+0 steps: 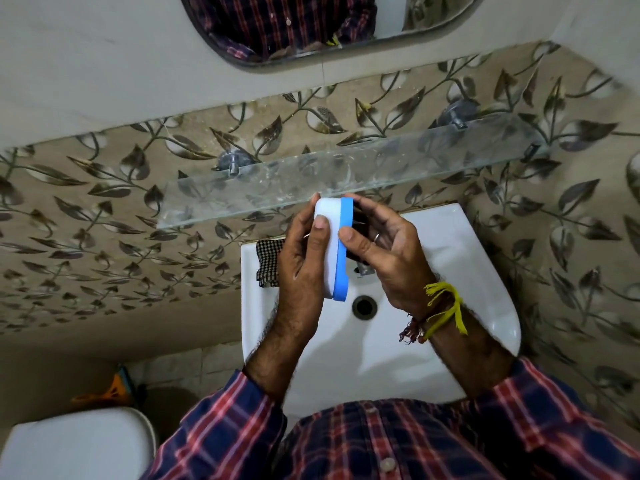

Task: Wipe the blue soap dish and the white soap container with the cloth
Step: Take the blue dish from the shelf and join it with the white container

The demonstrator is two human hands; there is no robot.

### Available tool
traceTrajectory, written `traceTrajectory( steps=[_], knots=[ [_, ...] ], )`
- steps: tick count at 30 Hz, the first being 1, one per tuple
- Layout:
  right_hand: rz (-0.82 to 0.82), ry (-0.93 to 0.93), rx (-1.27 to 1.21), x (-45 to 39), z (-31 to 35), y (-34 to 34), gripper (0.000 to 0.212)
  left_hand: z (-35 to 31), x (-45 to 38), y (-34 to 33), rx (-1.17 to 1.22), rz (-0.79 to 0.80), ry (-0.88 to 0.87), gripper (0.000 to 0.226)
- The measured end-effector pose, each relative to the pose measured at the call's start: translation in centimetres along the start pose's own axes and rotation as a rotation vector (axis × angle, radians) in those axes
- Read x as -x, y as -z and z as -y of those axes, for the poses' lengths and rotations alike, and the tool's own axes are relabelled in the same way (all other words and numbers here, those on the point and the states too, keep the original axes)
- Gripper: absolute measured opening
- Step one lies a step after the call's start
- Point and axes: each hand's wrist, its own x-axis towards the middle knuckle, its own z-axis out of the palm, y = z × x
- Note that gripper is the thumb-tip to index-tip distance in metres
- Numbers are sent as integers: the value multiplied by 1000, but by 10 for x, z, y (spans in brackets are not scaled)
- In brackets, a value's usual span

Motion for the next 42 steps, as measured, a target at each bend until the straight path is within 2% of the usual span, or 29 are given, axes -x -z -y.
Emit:
traceTrajectory(
  steps=[5, 8, 10, 13, 15, 18, 23, 27, 31, 35, 38, 42],
  knots=[
    [53, 46, 50, -5, 9, 1, 54, 2, 5, -6, -50, 31, 8, 48],
    [49, 26, -13, -9, 8, 4, 60, -8, -6, 2, -104, 107, 21, 49],
    [62, 3, -46, -12, 9, 8, 66, -17, -17, 9, -201, 184, 48, 58],
    [77, 18, -63, -21, 15, 11, 56, -31, -31, 14, -318, 277, 42, 66],
    [17, 37, -145, -27, 22, 12, 45, -37, -37, 15, -345, 225, -43, 64],
    [-80, 84, -211, -37, 30, 17, 42, -38, -41, 20, -274, 183, -110, 55],
    [-92, 169, -229, -52, 35, 28, 49, -36, -53, 21, -189, 217, -102, 70],
    [-35, 229, -32, -74, 43, 40, 51, -44, -79, 15, -169, 137, -151, 78],
    [48, 273, 412, -97, 52, 65, 54, -45, -106, 12, -277, 132, -229, 78],
    [-50, 300, 849, -108, 46, 76, 60, -34, -123, 9, -417, 174, -268, 85],
    [-113, 323, 992, -108, 38, 74, 64, -23, -127, 6, -477, 179, -262, 89],
    [-162, 337, 1032, -109, 30, 74, 62, -16, -129, 3, -550, 201, -249, 91]
  ],
)
